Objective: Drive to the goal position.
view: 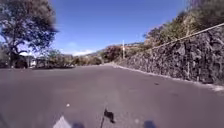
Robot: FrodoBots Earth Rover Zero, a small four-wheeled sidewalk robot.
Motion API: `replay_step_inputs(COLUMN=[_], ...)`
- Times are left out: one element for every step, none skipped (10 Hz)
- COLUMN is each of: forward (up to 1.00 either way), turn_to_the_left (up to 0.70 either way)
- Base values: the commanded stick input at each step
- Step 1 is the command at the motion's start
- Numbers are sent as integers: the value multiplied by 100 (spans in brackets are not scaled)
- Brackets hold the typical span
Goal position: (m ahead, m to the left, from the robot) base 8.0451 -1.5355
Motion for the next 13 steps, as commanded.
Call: replay_step_inputs(forward=[70,70,70,70,70,70,70,70,70,70,70,70,70], turn_to_the_left=[0,-2,-28,-28,-28,-28,-18,-1,0,0,0,0,0])
